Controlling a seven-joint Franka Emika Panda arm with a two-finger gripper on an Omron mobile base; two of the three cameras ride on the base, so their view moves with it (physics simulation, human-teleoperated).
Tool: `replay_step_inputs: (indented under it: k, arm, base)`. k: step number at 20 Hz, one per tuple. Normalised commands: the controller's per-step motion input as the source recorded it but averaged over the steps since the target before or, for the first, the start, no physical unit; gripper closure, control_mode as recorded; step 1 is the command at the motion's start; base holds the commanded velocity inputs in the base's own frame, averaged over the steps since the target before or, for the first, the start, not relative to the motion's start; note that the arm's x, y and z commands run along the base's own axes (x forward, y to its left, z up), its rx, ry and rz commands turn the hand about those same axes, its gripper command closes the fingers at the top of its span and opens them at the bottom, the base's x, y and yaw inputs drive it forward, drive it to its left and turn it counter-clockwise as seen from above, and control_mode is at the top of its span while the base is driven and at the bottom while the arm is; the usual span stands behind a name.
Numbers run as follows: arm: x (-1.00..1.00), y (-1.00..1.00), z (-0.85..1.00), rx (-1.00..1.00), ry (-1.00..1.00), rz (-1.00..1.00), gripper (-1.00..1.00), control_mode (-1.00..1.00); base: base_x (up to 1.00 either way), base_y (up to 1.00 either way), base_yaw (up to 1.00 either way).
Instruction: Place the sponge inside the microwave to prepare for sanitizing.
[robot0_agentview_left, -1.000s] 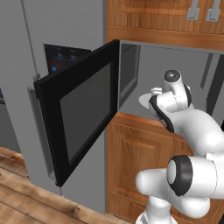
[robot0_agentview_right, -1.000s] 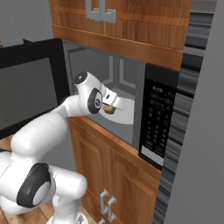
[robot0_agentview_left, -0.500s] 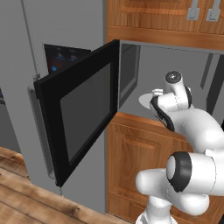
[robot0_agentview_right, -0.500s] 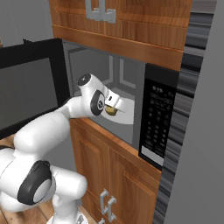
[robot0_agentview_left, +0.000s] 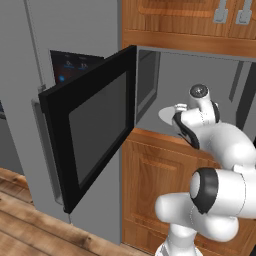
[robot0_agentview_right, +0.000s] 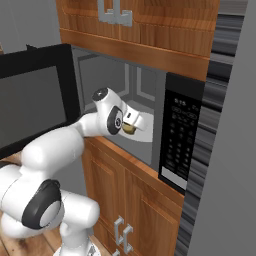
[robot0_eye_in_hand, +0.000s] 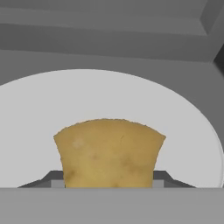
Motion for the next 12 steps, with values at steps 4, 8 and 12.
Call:
replay_step_inputs:
  k: [4,8,12]
  arm:
    - [0.24,0.00,-0.13,0.00,0.00,0.01,-1.00,-1.00]
    - [0.27,0.00,-0.04,0.00,0.00,0.02,-1.00,-1.00]
    - [0.23,0.00,-0.01,0.00,0.00,0.03,-1.00,-1.00]
  base:
    - [0.00,0.00,0.00]
    - [0.00,0.00,0.00]
    - [0.00,0.00,0.00]
